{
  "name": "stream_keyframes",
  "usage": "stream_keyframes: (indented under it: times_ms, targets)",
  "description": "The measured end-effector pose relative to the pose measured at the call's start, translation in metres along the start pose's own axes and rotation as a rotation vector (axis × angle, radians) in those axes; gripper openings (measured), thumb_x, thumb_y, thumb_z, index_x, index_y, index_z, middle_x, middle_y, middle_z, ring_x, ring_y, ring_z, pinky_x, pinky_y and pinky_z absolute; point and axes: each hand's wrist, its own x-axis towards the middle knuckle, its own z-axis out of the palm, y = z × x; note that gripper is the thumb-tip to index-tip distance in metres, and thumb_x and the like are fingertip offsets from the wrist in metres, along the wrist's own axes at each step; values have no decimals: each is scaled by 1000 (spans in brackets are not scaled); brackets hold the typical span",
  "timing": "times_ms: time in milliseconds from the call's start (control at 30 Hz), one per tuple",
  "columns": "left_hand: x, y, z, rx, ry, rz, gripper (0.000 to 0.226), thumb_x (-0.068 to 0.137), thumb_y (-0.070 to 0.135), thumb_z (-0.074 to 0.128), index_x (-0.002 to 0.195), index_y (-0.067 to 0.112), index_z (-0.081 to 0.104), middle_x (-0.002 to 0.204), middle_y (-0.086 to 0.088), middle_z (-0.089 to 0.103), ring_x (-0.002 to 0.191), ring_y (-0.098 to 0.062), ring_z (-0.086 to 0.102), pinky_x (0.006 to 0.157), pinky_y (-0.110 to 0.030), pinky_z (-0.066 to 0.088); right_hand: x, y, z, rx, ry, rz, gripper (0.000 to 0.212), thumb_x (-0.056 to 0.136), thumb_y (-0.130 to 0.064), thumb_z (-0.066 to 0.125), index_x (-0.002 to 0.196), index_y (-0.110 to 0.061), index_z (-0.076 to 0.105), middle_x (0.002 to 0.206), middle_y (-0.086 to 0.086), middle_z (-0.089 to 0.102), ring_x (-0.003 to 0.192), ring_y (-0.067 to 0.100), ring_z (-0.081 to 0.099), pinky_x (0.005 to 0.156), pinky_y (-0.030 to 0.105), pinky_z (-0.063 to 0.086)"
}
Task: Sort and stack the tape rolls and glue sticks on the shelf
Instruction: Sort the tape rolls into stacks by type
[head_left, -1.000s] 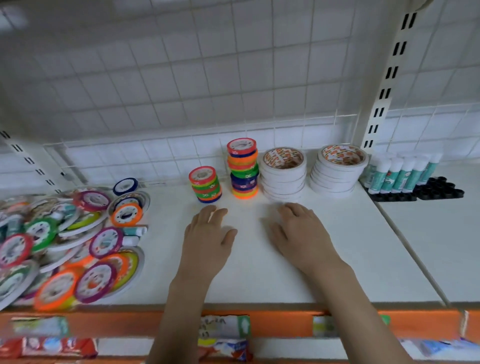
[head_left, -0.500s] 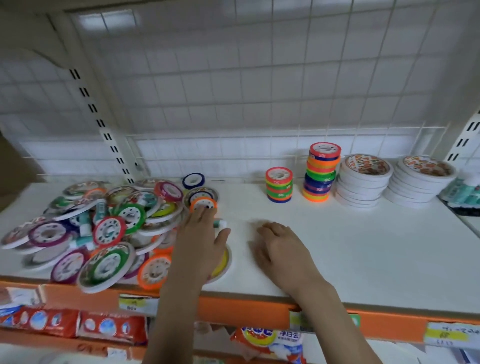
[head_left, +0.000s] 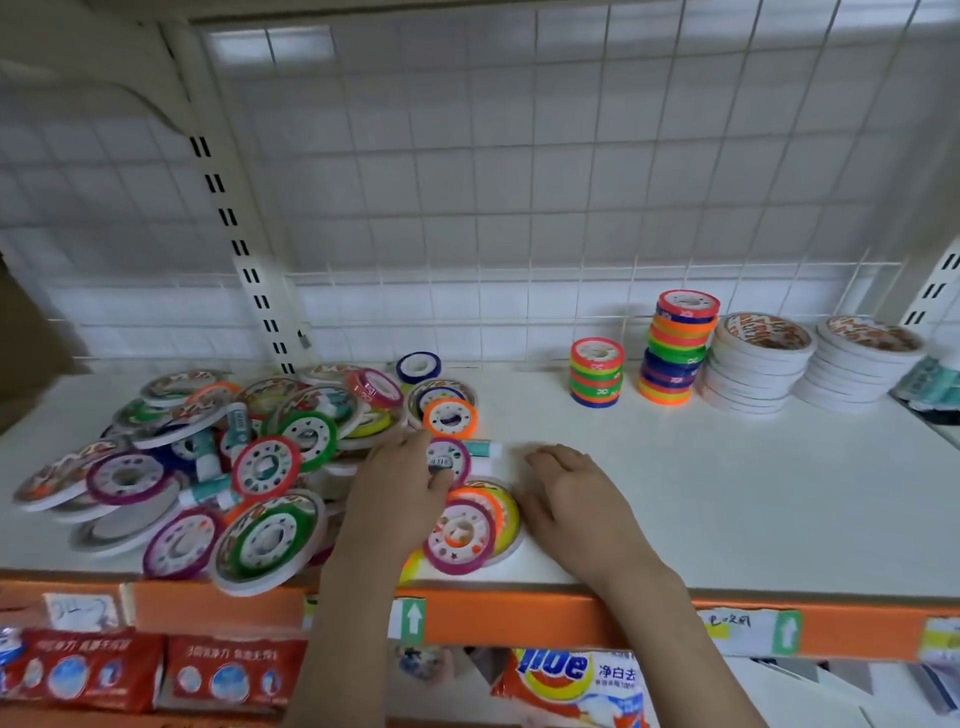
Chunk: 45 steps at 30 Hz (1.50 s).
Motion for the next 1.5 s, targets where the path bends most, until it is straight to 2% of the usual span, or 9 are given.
stream_keyframes:
  times_ms: [167,333,600,867,1033,1200,1300,1400,1500]
  targets:
    - [10,5,1,67,-12,-8,49,92,32,52,138,24,37,137,0,47,128,-21,42,109,-40,29,-4,5,-2,-17,28,30,47,88,-31,40,124,-5,56,127,10,56,119,28,49,105,33,37]
    - [12,6,1,-137,19,-20,53,89,18,58,139,16,39,144,-5,31,127,-25,41,104,-39,36,-5,8,-7,-38,17,11,38,95,-26,47,128,-9,52,132,6,52,123,23,45,107,28,32]
    - [3,-5,-8,-235,152,-2,19,90,23,59,105,12,57,100,-3,60,94,-23,57,75,-32,44,-7,-11,-4,60,-38,-194,64,83,-46,20,135,-21,49,138,-7,49,126,11,44,101,16,33]
    - [-6,-8,-14,-295,321,-39,26,97,23,44,118,13,54,99,-9,63,91,-28,58,67,-29,36,-18,-24,-4,137,-88,-324,45,86,-47,51,125,-26,57,136,-12,50,126,4,42,102,15,34]
    - [-10,-7,-14,-295,333,-42,31,97,15,41,126,16,53,115,-8,63,102,-26,58,75,-27,39,-15,-19,-6,139,-152,-320,55,82,-52,61,131,-29,53,142,-15,41,131,2,35,107,20,33]
    - [-12,-5,-14,-312,332,-25,32,97,12,41,126,14,53,114,-9,63,102,-27,58,75,-28,39,-13,-12,6,117,-105,-337,36,91,-38,52,126,-30,57,144,-13,39,128,7,41,100,27,42]
    - [-12,-1,-15,-334,289,-20,35,98,11,37,132,12,47,124,-11,56,114,-28,50,88,-36,42,-11,-8,9,132,-46,-328,41,89,-37,45,126,-24,59,140,-8,45,127,10,45,100,29,44]
    - [-11,7,-16,-357,214,-46,41,101,23,29,141,15,35,141,-11,40,132,-25,31,107,-40,28,-7,-6,3,148,20,-294,44,89,-34,41,124,-14,59,133,-3,52,123,13,48,100,28,43]
    - [-9,14,-16,-367,206,-21,42,102,24,26,141,15,36,142,-9,37,133,-20,27,107,-32,23,-4,0,-7,151,77,-249,47,89,-35,39,123,-9,58,129,1,55,119,16,51,99,24,41]
